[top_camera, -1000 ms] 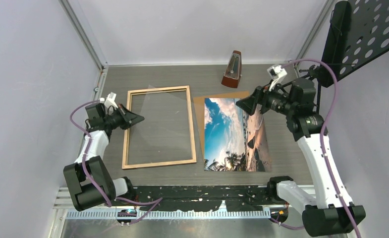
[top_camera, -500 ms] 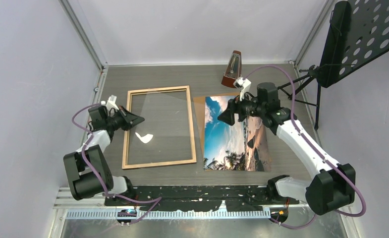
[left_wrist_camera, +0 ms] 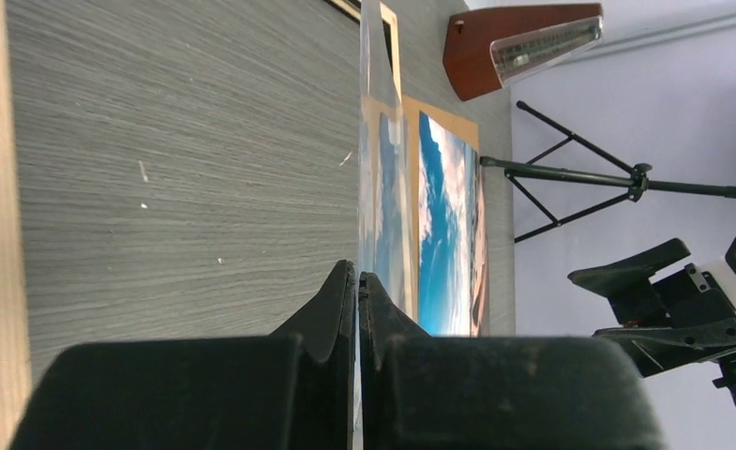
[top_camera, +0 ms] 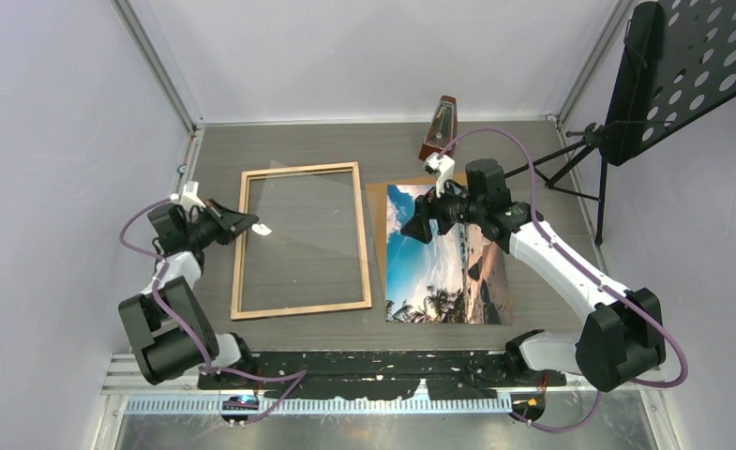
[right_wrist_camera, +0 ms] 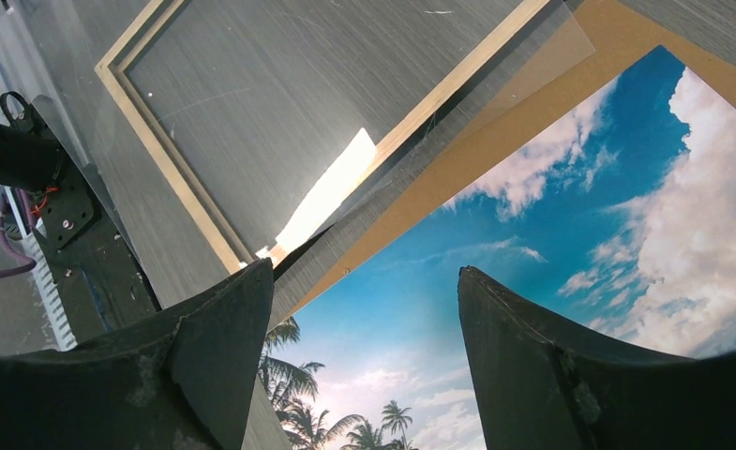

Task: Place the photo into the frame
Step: Place the photo frame item in the photo frame.

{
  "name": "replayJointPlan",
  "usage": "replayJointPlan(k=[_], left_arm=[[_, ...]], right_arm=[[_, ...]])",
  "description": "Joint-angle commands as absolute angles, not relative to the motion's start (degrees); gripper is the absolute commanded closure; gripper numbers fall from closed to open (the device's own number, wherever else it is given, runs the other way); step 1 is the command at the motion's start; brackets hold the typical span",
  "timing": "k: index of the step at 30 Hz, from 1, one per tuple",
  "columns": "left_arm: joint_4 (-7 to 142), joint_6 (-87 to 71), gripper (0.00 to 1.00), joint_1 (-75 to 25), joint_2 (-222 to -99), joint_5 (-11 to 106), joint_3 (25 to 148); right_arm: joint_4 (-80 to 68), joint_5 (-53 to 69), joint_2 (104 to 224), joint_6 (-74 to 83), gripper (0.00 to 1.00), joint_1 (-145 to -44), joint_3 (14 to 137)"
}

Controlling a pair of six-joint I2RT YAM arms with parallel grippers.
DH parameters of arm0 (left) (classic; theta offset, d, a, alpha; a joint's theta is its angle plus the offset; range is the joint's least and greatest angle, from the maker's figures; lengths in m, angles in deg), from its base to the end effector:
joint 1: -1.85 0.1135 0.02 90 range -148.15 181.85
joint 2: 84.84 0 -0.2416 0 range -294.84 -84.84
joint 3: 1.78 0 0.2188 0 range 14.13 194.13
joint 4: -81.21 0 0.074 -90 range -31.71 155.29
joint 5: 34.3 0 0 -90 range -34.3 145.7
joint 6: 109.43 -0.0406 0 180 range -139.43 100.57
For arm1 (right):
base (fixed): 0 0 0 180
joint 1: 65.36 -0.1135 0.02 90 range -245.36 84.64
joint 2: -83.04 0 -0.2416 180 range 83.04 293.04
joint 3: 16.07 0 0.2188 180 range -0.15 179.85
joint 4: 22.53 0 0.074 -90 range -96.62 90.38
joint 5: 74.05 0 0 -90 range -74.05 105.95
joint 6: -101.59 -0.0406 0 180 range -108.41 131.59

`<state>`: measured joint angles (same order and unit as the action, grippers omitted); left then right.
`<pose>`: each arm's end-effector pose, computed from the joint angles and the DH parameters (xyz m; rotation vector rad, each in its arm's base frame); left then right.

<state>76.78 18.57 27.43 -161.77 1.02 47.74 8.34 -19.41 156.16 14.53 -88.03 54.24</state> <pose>0.2329 0.0748 0.1967 -0.5583 1.9799 -1.1351 0.2286 0.1209 0.2746 -0.8256 1.9944 0.8634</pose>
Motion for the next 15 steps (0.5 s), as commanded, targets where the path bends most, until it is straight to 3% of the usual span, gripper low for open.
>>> replayJointPlan(k=[1,9,13,15], left_arm=[[83.5,20.5,1.00,30.4,-159.7,-1.3,47.5],[89.7,22.5,1.00,32.6,-160.5,0.0,45.4],[80.1,15.6,1.00,32.5,-162.9,-0.1,49.3],[73.8,10.8,0.89,32.3,-164.1,1.0,52.0]], right_arm=[[6.1,-18.5,154.3,15.3,0.22,-88.3,55.2],[5.9,-18.5,154.8,15.2,0.22,-88.3,54.6],[5.5,-18.0,155.5,15.3,0.22,-88.3,54.4],[5.4,-17.4,156.3,15.5,0.22,-88.8,54.7]])
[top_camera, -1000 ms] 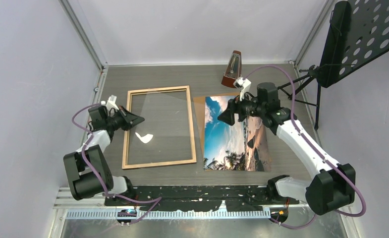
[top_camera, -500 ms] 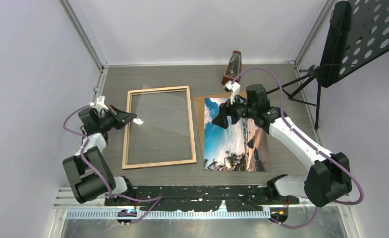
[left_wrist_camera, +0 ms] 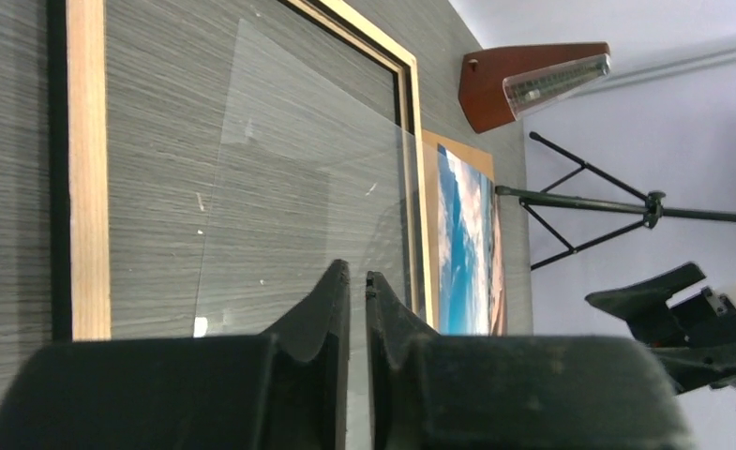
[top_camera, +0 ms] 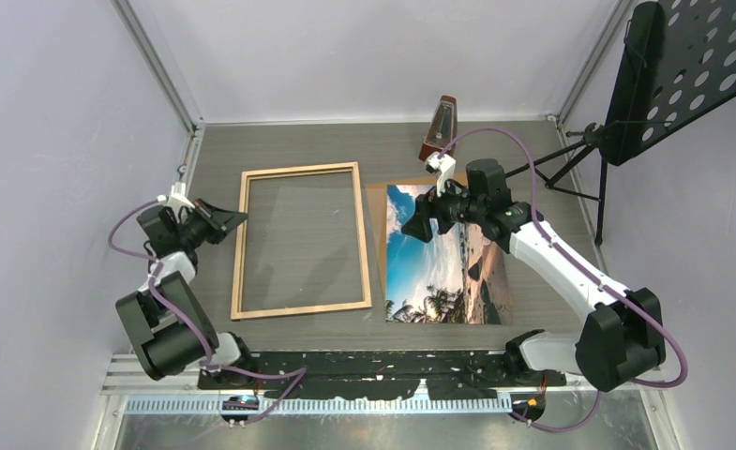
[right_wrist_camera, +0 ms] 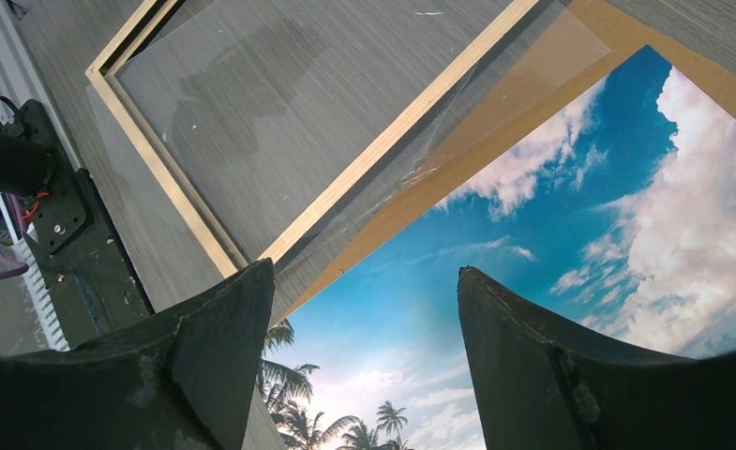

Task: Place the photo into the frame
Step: Place the photo frame item in the photo frame.

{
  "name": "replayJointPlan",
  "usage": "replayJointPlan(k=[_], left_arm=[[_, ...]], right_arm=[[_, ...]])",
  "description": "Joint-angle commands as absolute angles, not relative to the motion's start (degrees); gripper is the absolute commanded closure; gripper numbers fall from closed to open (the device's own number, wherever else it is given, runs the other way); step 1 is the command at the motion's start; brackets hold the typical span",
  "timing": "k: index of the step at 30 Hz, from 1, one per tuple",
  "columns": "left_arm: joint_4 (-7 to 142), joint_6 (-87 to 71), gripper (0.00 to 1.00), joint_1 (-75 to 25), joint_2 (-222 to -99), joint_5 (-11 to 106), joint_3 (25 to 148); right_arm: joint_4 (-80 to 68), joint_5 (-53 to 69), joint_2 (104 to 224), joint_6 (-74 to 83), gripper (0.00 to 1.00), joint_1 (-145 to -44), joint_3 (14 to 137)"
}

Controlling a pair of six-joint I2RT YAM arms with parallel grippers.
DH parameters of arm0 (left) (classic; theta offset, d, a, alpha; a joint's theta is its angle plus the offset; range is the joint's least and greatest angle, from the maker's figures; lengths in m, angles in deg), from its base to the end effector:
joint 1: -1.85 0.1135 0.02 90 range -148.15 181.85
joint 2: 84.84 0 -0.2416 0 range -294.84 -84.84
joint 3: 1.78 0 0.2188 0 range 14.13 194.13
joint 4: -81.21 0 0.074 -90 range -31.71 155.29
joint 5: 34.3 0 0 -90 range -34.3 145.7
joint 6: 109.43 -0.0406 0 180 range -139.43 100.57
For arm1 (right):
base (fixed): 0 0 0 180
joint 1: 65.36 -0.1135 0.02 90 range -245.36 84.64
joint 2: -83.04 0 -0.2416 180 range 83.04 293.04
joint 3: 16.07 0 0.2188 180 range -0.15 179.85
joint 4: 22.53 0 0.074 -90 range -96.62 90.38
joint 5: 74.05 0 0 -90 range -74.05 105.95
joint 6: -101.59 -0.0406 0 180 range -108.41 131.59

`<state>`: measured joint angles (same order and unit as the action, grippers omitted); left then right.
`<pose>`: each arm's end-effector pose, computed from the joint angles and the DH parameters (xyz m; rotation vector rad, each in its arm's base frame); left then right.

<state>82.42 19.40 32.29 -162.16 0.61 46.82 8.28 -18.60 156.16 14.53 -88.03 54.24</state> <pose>0.2282 0.0955 0.1992 -0.5826 1.8966 -1.0679 0.2291 0.1206 0.2745 -0.8181 1.9979 0.8480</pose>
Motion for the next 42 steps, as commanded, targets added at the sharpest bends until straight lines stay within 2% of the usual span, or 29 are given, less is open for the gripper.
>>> replayJointPlan(k=[1,2,5,6,8,10,16,25,42], left_arm=[[70.0,7.8,0.78,32.0,-164.8,1.9,53.2],[66.8,5.6,0.67,31.3,-165.6,2.8,54.7],[57.5,0.5,0.41,29.0,-167.8,6.2,59.4],[55.2,-0.6,0.38,27.9,-168.5,7.1,60.3],[51.9,-2.1,0.34,26.8,-169.6,8.5,61.8],[50.2,-3.1,0.30,26.2,-170.1,9.3,62.6],[46.8,-4.5,0.16,25.8,-171.1,9.9,63.5],[44.3,-5.9,0.11,24.4,-171.6,11.7,63.3],[44.8,-5.4,0.15,23.2,-174.7,14.5,60.1]], right_arm=[[5.5,-16.7,157.5,15.7,0.22,-89.4,55.3],[5.6,-15.8,158.1,15.9,0.22,-90.0,55.8],[6.9,-13.5,163.1,15.4,0.21,-92.5,58.9],[6.9,-12.2,165.4,13.9,0.20,-92.7,59.3],[7.4,-11.0,169.0,12.0,0.09,-92.8,60.7],[7.2,-11.8,172.4,9.3,0.04,-92.9,61.5],[0.5,-16.2,179.0,2.1,0.03,-93.1,59.5],[-17.9,-21.9,184.4,-9.5,0.08,-94.0,54.6],[-28.6,-25.5,190.0,-17.5,0.12,-94.5,51.0]])
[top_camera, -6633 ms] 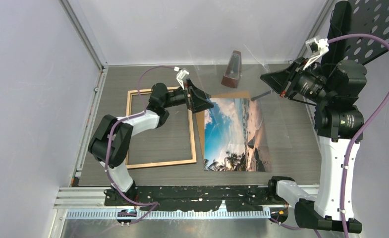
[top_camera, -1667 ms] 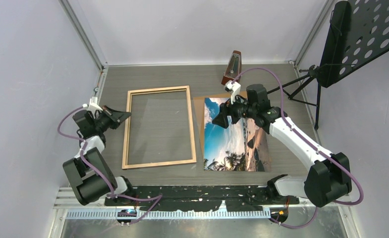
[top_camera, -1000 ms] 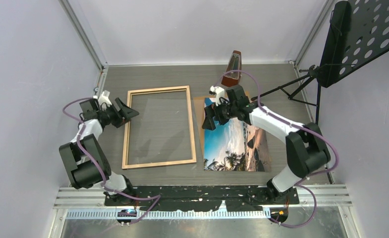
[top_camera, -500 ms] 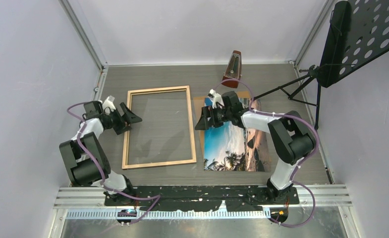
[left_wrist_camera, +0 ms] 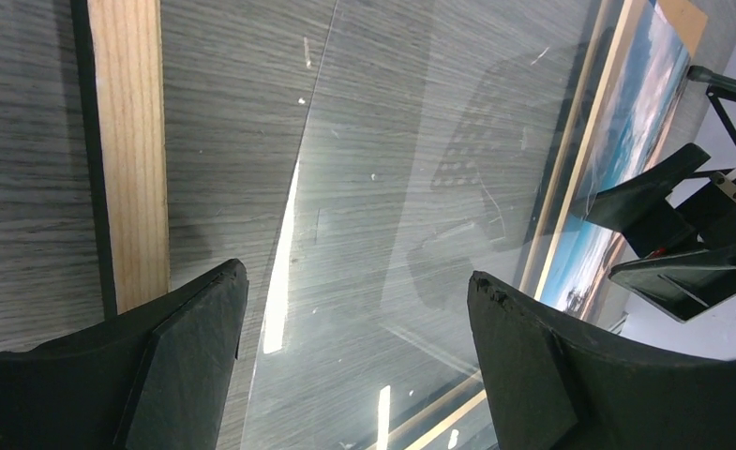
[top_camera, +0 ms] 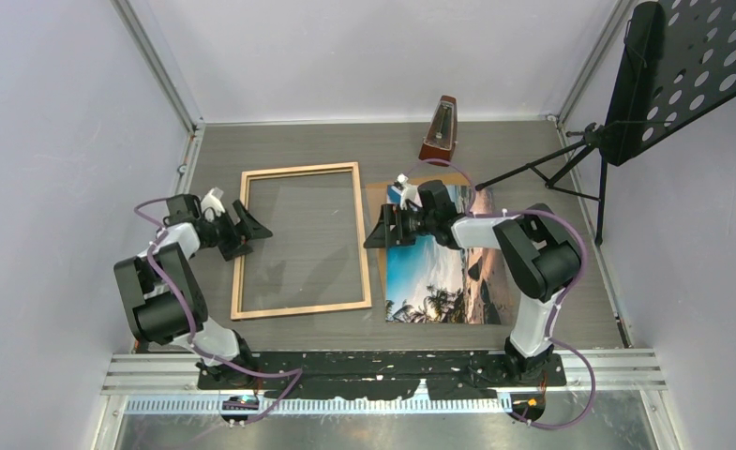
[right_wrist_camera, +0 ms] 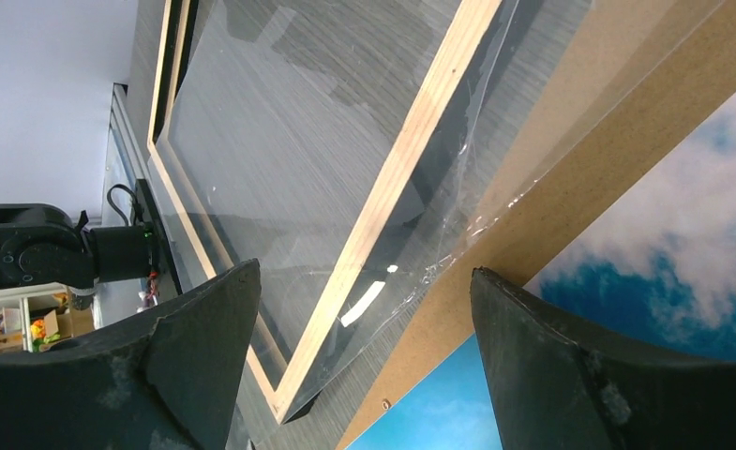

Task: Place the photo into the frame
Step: Place the photo frame item in the photo frame, then pick up the photo frame item from the photo frame.

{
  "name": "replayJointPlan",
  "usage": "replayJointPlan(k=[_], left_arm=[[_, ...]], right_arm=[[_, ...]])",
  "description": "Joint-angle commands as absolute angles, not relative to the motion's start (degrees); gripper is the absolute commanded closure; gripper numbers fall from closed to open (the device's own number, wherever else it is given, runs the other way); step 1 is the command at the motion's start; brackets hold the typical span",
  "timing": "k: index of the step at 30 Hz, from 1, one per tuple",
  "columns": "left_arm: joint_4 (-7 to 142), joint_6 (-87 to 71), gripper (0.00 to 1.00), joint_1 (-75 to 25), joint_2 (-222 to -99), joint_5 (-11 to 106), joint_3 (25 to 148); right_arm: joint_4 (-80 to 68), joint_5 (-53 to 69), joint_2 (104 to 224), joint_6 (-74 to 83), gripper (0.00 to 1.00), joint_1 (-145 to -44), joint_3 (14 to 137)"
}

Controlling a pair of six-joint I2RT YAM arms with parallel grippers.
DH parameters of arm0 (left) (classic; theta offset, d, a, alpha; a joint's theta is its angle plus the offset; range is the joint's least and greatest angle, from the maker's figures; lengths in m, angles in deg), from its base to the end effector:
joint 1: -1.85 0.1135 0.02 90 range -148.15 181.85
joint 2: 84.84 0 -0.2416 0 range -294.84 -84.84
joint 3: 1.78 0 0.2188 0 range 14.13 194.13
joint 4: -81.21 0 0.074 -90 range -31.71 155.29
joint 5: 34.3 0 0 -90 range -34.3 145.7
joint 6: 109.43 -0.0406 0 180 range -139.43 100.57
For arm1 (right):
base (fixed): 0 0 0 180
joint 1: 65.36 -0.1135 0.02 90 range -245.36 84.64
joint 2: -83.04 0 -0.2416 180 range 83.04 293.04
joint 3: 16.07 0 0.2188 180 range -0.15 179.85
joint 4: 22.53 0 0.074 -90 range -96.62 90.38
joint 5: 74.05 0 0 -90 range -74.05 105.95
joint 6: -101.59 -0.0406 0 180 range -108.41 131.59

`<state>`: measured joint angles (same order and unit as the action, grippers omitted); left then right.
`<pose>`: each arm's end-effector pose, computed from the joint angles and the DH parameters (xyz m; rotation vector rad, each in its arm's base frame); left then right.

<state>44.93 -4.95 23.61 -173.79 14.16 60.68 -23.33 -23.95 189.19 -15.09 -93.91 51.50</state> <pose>0.2507 0.0711 0.1646 -0.5559 2.4328 -0.9024 0.2874 0.1860 0.1447 -0.4523 2.3218 1.2781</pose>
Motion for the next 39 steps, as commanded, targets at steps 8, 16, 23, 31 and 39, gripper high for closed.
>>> replayJointPlan(k=[8,16,23,31,39], left_arm=[[45.0,-5.2,0.19,22.9,-176.8,15.0,59.6],[44.6,-5.5,0.20,22.5,-178.4,15.0,59.6],[44.4,-5.8,0.21,22.4,-178.4,14.9,59.5],[43.9,-6.6,0.23,22.4,-178.5,14.1,59.5],[43.9,-6.9,0.24,20.7,-180.0,11.5,60.0]], right_arm=[[-32.3,-27.2,192.3,-20.5,0.13,-94.8,50.9],[-37.1,-29.4,193.8,-23.8,0.18,-94.7,51.2],[-42.1,-31.3,195.8,-27.8,0.33,-94.7,51.6],[-47.9,-32.7,196.4,-31.8,0.44,-93.8,51.3],[-50.5,-33.4,196.4,-33.7,0.46,-93.4,50.8]])
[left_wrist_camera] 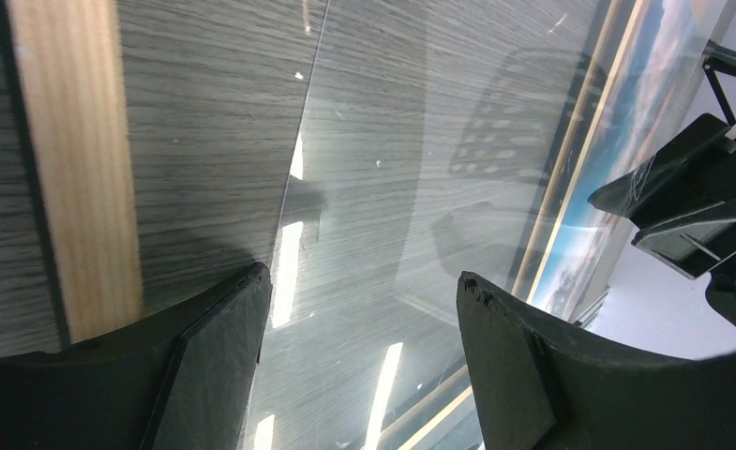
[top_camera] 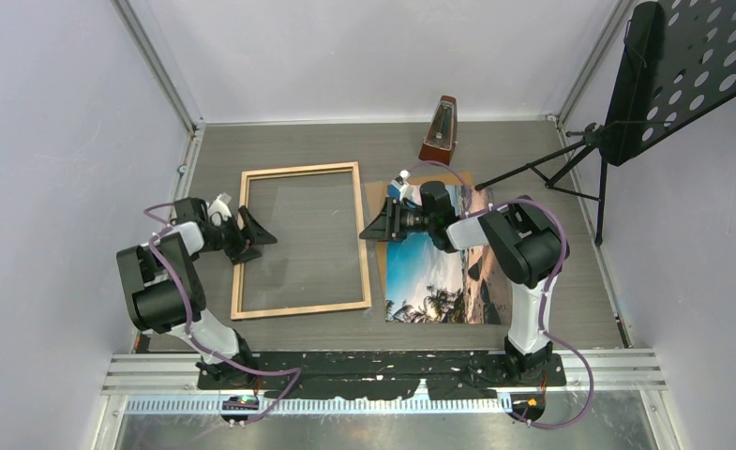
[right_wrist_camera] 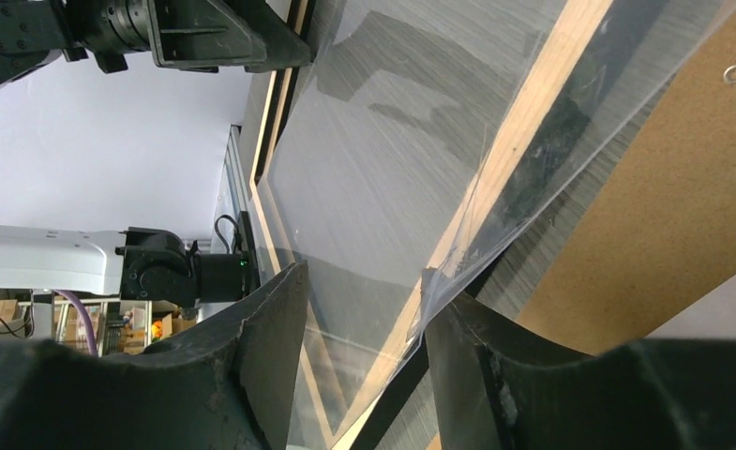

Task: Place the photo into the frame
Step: Pick up the photo frame item from the photo frame.

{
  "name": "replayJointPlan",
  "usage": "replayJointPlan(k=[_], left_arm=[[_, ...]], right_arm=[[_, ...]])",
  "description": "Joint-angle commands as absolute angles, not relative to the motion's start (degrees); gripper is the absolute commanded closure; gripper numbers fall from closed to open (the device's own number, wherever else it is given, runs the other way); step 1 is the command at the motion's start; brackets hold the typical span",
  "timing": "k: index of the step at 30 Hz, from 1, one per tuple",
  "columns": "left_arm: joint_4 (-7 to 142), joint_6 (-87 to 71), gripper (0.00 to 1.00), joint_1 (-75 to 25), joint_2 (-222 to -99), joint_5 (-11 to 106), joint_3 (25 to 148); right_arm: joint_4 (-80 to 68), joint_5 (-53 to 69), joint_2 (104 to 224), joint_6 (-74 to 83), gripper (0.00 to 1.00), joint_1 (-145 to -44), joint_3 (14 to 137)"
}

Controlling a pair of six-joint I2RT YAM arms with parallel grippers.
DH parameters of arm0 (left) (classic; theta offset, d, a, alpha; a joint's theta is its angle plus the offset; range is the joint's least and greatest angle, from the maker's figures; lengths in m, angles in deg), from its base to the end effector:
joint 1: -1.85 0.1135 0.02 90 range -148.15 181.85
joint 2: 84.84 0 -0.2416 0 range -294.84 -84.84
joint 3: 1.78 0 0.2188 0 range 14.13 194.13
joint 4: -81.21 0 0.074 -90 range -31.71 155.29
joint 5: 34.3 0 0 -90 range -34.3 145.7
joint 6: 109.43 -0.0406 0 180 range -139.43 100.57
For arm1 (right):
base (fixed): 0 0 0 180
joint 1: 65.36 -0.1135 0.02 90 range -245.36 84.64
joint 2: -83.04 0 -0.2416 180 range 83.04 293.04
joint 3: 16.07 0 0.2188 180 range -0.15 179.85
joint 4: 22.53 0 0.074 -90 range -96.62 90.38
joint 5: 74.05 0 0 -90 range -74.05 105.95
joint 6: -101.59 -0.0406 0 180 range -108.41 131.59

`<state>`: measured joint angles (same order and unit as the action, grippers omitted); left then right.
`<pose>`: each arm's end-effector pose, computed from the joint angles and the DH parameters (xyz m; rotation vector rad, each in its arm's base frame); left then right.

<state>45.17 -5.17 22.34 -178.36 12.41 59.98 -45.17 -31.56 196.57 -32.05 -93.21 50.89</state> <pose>0.2533 0.0649 0.1436 -0.5724 2.4948 -0.9840 0.3039 0.1945 0.1350 -0.3121 2.1998 1.5745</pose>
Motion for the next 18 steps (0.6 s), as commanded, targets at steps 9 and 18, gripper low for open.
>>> replayJointPlan(k=[9,18], left_arm=[[44.3,-7.6,0.24,19.0,-180.0,9.9,60.3],[44.5,-7.9,0.24,19.0,-178.4,9.4,60.2]], right_arm=[[-52.5,-33.9,197.5,-35.3,0.54,-93.2,50.8],[-51.2,-33.8,196.8,-35.2,0.80,-91.7,51.1]])
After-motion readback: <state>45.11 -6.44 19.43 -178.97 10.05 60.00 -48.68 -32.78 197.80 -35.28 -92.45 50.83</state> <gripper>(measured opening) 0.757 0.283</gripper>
